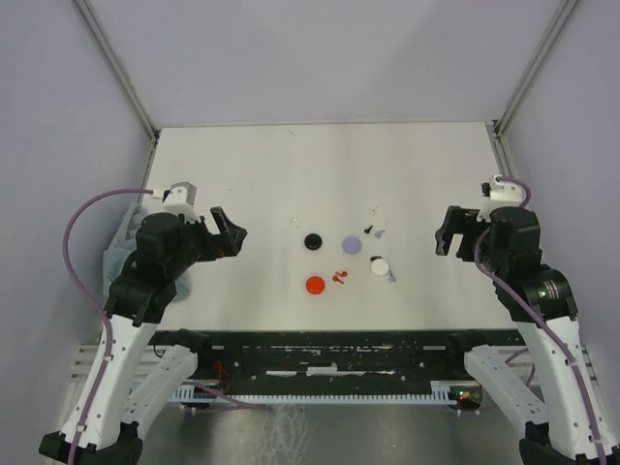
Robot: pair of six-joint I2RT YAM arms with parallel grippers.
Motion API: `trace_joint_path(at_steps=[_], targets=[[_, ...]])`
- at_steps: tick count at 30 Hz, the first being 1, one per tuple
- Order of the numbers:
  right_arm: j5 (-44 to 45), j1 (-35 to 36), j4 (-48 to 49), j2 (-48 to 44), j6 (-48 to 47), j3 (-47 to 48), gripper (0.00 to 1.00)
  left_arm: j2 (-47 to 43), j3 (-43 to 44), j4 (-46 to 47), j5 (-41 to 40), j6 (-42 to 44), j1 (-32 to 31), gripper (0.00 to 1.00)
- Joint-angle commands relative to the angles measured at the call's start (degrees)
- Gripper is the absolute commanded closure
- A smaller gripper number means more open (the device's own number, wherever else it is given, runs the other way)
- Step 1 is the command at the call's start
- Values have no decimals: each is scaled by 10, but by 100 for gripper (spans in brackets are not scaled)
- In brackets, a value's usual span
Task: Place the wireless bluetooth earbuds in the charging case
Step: Pick up the charging case at the center of the board.
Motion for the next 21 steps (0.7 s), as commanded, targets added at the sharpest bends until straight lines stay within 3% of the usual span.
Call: trace_joint_path(at_steps=[1,13,21], targets=[[-25,4,23,13,-20,15,1,13,-2,12,29,-33,-2,1],[-114,4,48,31,-52,-19,1,70,-24,17,94,-69,-22,1],[-170,3,35,76,-65,-20,1,147,-45,40,38,-121,-171,1]])
